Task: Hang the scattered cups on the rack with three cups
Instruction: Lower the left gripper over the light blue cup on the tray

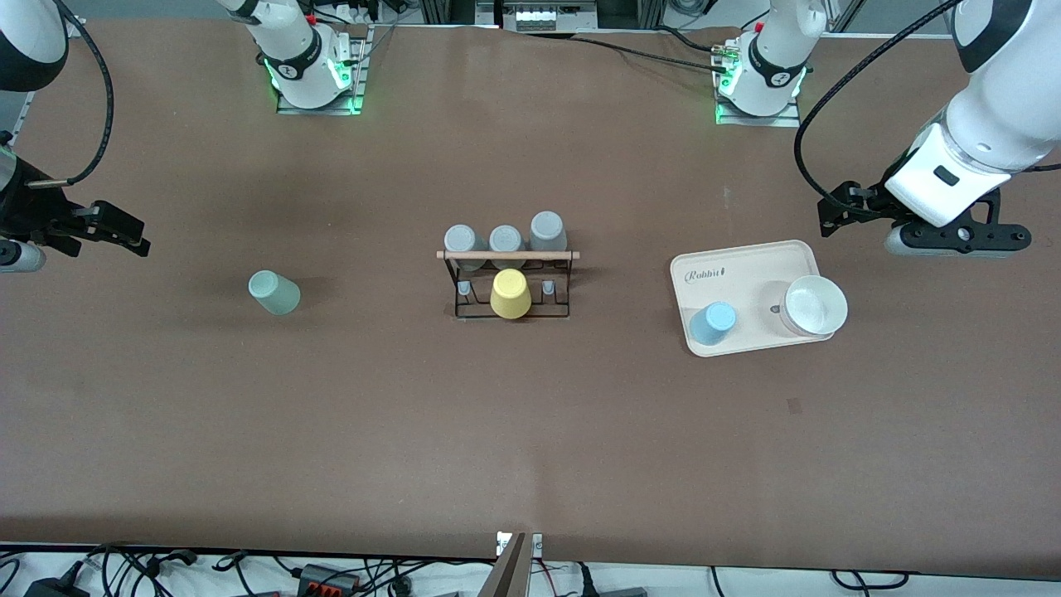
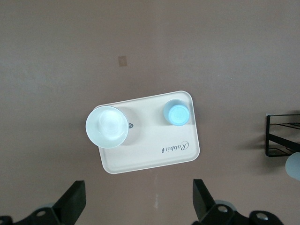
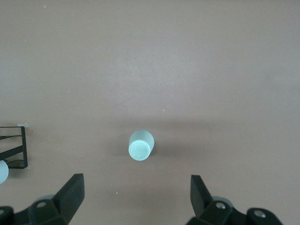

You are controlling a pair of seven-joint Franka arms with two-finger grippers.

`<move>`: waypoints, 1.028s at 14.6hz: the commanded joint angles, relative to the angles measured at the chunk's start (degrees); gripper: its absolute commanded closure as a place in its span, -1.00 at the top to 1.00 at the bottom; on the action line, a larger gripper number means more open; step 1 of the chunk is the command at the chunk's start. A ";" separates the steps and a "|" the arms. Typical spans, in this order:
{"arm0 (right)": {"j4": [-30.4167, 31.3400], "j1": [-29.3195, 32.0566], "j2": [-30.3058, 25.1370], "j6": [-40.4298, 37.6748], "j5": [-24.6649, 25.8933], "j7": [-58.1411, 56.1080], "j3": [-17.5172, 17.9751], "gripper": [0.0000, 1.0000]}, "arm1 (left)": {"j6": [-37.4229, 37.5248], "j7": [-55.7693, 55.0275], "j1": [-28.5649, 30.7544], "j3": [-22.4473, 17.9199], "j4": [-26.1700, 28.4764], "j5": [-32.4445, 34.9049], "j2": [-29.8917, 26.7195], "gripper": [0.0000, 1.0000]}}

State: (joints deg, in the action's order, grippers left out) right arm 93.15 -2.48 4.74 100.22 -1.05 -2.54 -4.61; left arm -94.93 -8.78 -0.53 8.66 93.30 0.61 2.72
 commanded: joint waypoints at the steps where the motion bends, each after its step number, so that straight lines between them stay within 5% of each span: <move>1: 0.81 -0.07 -1.04 -0.46 0.96 0.44 0.31 1.00 | 0.54 1.05 0.36 0.13 -0.14 0.36 -0.70 1.00; 10: 0.90 0.02 -0.78 -0.20 0.87 0.44 0.31 1.00 | 0.18 1.05 0.27 0.13 -0.31 0.36 0.00 1.00; 15: 0.98 0.02 -0.61 -0.11 0.87 0.44 0.31 1.00 | 0.54 0.96 0.10 0.39 -1.19 0.27 5.71 1.00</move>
State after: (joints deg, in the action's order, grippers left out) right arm 93.44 -2.48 4.77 100.19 -1.04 -2.55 -4.61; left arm -94.81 -8.78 -0.56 8.70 93.57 0.61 6.00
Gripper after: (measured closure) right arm 0.000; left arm 0.000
